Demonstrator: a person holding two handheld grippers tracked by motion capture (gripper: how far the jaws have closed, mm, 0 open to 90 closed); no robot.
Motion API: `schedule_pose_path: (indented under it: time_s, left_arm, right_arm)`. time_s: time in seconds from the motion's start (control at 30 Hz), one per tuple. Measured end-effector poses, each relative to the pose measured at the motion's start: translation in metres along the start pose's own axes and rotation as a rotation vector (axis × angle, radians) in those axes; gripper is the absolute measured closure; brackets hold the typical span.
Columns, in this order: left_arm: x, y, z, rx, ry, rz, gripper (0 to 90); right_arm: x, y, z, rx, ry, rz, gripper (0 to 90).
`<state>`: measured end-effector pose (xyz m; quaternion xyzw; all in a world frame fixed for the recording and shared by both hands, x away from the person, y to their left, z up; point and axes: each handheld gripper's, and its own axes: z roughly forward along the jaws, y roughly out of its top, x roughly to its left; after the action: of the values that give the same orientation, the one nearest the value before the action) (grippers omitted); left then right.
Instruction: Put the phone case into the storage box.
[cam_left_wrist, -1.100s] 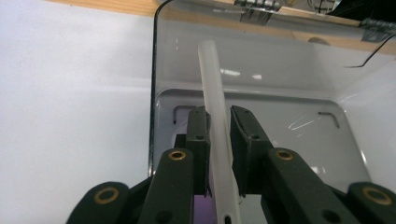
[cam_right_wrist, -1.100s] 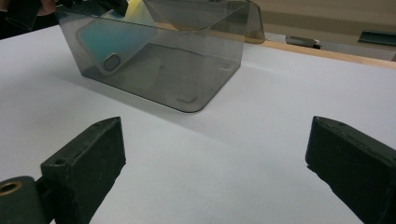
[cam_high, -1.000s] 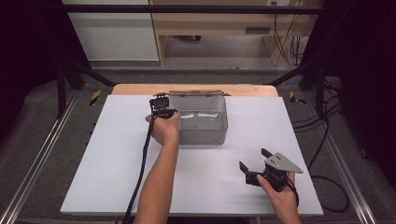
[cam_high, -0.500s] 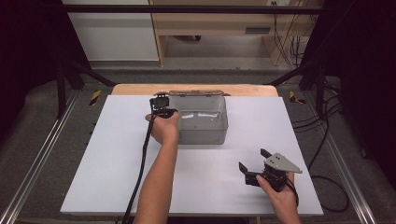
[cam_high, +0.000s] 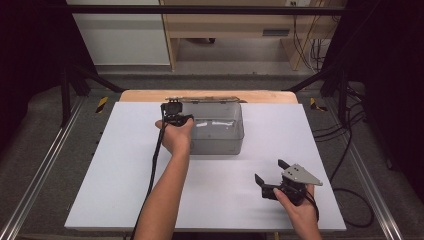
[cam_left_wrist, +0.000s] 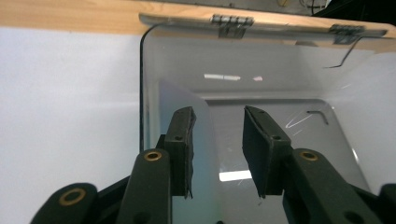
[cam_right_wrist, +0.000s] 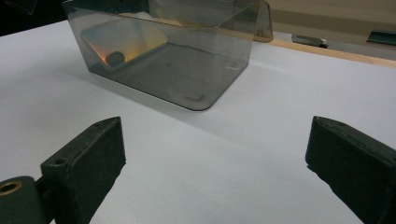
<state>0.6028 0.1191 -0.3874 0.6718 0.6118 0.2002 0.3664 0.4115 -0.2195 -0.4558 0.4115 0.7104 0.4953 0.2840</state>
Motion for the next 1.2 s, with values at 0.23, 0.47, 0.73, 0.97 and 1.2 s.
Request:
schedule_pose_path:
  time_s: [0.23,0.47,0.73,0.97,1.2]
  left_arm:
    - [0.002,0.003,-0.015,-0.046,-0.004,0.045,58.2]
    - [0.001,0.004,-0.025,-0.087,-0.005,0.094,47.9]
    - [0.003,0.003,-0.031,-0.133,0.005,0.121,31.7]
    - [0.011,0.002,-0.035,-0.191,-0.003,0.106,11.8]
    - [0.020,0.003,-0.046,-0.274,-0.039,0.145,4.5]
  right_arm:
    - [0.001,0.000,0.000,0.000,-0.001,0.000,5.1]
    - [0.000,0.000,0.001,-0.001,-0.002,0.001,5.0]
    - [-0.002,0.000,0.001,-0.004,-0.007,0.006,4.3]
    - [-0.001,0.001,0.001,-0.007,-0.004,0.002,3.8]
    - [-0.002,0.000,0.002,-0.007,0.001,0.001,3.5]
